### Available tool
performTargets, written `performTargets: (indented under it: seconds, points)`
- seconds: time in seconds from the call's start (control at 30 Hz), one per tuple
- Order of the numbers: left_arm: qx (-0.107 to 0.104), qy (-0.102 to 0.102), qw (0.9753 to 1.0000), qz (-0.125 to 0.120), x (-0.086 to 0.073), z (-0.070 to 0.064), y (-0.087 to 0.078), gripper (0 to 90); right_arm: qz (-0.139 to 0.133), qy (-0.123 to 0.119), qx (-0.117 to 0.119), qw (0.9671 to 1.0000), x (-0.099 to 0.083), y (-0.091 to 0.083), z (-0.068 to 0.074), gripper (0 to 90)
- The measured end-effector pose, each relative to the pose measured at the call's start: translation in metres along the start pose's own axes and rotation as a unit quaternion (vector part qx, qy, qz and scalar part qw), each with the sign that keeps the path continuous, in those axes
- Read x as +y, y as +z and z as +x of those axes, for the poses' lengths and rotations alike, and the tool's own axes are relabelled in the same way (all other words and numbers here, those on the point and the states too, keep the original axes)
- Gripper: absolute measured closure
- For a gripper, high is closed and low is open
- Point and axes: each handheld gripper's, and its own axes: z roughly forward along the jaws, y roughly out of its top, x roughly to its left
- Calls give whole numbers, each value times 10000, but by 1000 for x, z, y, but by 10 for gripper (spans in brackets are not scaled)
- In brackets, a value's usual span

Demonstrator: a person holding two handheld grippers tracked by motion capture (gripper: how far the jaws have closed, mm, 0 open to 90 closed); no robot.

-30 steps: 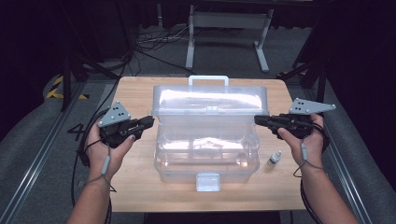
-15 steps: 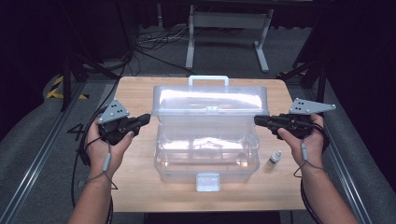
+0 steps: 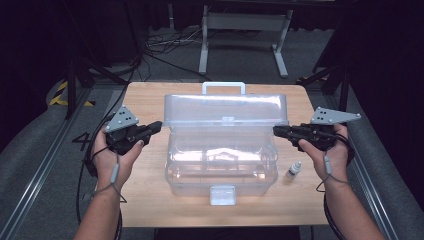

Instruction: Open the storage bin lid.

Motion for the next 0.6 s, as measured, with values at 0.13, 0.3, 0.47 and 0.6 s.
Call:
performTargets:
  seconds: [0.13, 0.3, 0.47, 0.6]
  points:
    - [-145, -22, 9999, 37, -4, -3, -5, 900, -17, -28, -34, 10000, 2, 0, -1, 844]
    - [-404, -41, 9992, 12, -4, -9, -7, 900, -53, -12, -69, 10000, 3, 0, -2, 850]
    - [-493, 50, 9988, -41, 0, -17, -6, 900, -55, -2, -82, 10000, 3, 0, -2, 848]
    - [-407, 79, 9991, -90, 7, -16, 0, 900, -54, 5, -74, 10000, 3, 0, -2, 844]
